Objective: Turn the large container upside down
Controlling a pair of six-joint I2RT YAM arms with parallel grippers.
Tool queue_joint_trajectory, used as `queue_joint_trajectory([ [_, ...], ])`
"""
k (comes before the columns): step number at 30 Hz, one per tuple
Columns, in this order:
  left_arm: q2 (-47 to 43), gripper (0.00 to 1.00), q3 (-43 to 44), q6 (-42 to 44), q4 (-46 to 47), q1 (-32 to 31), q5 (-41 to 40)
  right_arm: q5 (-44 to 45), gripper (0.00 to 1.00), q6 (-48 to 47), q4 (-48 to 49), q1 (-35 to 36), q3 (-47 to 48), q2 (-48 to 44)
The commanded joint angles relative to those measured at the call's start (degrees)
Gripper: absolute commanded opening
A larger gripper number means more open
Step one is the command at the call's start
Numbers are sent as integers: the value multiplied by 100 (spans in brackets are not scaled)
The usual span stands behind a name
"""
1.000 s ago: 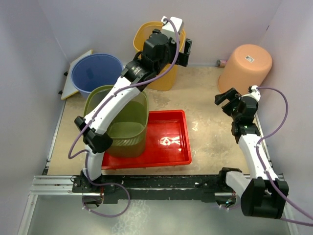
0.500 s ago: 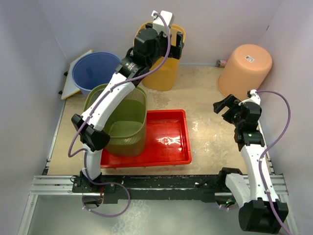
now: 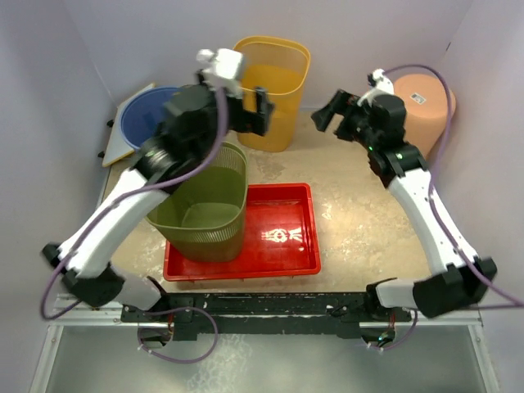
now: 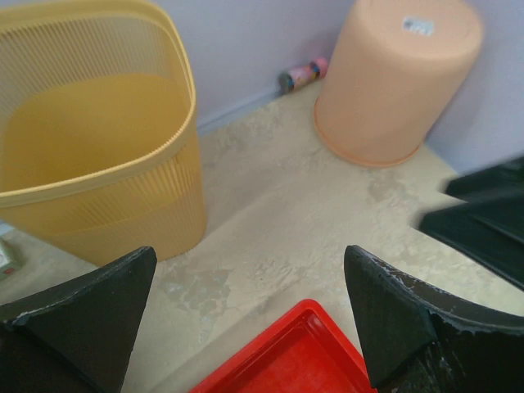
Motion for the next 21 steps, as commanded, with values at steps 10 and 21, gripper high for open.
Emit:
queue_joint_trajectory([
  [10, -1656, 95, -1428, -620, 184, 124, -1858, 881, 100, 764, -439, 435, 4028, 3725],
  [21, -1663, 95, -1628, -579, 193, 124, -1663, 1041, 76, 1091, -180, 452, 2969, 3536],
])
